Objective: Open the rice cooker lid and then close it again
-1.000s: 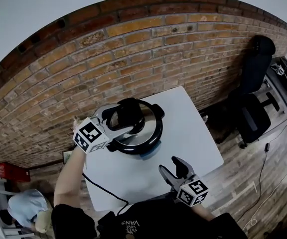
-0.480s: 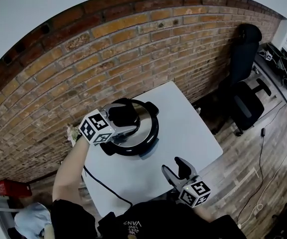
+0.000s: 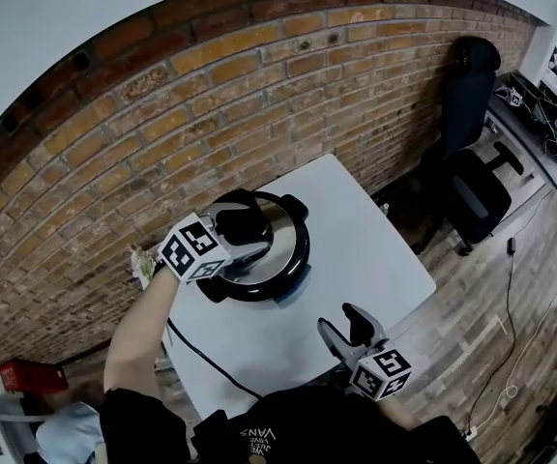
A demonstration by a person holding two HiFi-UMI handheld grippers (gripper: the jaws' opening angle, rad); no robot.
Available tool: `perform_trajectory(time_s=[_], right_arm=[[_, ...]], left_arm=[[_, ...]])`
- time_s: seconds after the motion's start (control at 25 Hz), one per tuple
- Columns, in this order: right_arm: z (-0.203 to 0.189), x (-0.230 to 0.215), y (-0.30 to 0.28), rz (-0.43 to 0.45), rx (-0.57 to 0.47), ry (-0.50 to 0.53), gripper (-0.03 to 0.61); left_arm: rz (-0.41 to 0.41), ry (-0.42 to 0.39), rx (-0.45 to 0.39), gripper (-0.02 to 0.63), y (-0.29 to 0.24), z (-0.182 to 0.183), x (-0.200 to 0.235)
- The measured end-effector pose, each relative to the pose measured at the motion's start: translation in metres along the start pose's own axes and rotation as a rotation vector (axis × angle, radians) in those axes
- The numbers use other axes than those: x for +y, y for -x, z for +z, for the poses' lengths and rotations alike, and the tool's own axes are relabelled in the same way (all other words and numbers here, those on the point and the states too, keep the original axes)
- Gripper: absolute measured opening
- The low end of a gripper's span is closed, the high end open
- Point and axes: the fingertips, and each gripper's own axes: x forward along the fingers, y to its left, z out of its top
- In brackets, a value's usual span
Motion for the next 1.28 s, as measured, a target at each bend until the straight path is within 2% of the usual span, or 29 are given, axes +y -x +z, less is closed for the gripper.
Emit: perform_trajectory(time_s=[0.28, 0.56, 0.68, 1.04, 1.16, 1.28], right_arm=[[-0.002, 0.0, 0.001, -0.024, -0.003, 0.002, 0.267], [-0.007, -0.004, 0.009, -0.071, 0.002, 0.01, 0.266], [-0.008, -0.003, 0.012, -0.085, 0.004, 0.017, 0.265], [-0.007, 0.001, 0.019, -0.101, 0.005, 0.029, 0.265], [-0.004, 0.0, 0.02, -0.095, 0.006, 0.034, 0.265], [-0.002, -0.001, 0.02, -0.084, 0.008, 0.036, 0.265]], left_arm=[[-0.008, 0.009, 0.004, 0.291, 0.001, -0.001, 0.001], [-0.162, -0.098, -0.033, 0.287, 0.002, 0.0, -0.008], [-0.194, -0.112, -0.049, 0.29, 0.004, 0.0, -0.009], [-0.162, -0.099, -0.06, 0.284, 0.007, 0.003, -0.007], [-0.143, -0.071, -0.091, 0.282, 0.016, 0.009, -0.004], [-0.106, -0.08, -0.112, 0.282, 0.027, 0.019, 0.0]])
